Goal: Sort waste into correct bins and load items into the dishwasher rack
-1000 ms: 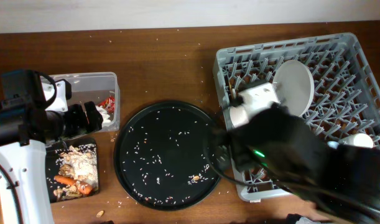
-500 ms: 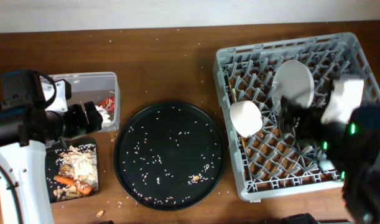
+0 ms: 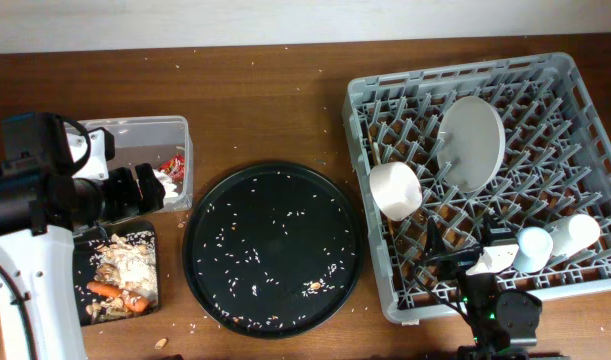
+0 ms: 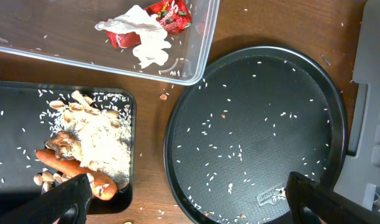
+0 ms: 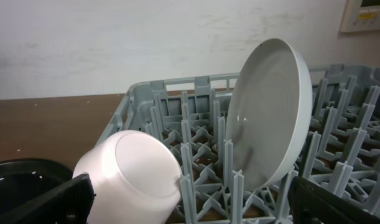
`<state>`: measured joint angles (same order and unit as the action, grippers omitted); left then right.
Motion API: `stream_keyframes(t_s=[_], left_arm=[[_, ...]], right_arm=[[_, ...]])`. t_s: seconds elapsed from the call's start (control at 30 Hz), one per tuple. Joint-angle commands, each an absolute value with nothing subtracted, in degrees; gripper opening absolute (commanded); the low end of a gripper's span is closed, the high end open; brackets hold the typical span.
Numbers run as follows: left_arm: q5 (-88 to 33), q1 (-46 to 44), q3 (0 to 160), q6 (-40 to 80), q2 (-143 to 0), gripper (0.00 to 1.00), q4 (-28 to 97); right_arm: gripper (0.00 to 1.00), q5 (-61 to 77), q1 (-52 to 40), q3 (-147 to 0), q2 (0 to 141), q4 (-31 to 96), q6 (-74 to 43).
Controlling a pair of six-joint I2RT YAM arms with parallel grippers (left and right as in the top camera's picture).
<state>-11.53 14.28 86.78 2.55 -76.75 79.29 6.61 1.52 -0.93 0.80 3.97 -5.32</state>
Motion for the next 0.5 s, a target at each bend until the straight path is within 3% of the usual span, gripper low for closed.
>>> stream_keyframes(t_s=[0.0,0.33,0.4,0.47], left_arm=[[-11.51,14.41,86.83,1.48,-76.42,0.99,79.18],[-11.51,13.21,86.61,1.48,-71.59,0.99,79.15],[-9.93,7.99,86.08,0.86,-65.23,0.99,78.83],[-2.37,-0.23,83.35,-0.32,-58.28,0.99,69.87]], right_arm=[[0.99,6.90,1.96,-0.32,0.32,3.77,-4.89],[0.99,6.90,1.96,-0.32,0.36,3.77,-4.89],[0.99,6.90,1.96,-0.32,0.36,3.77,-4.89],[0.99,6.90,1.96,-0.32,0.36,3.77,-4.89]])
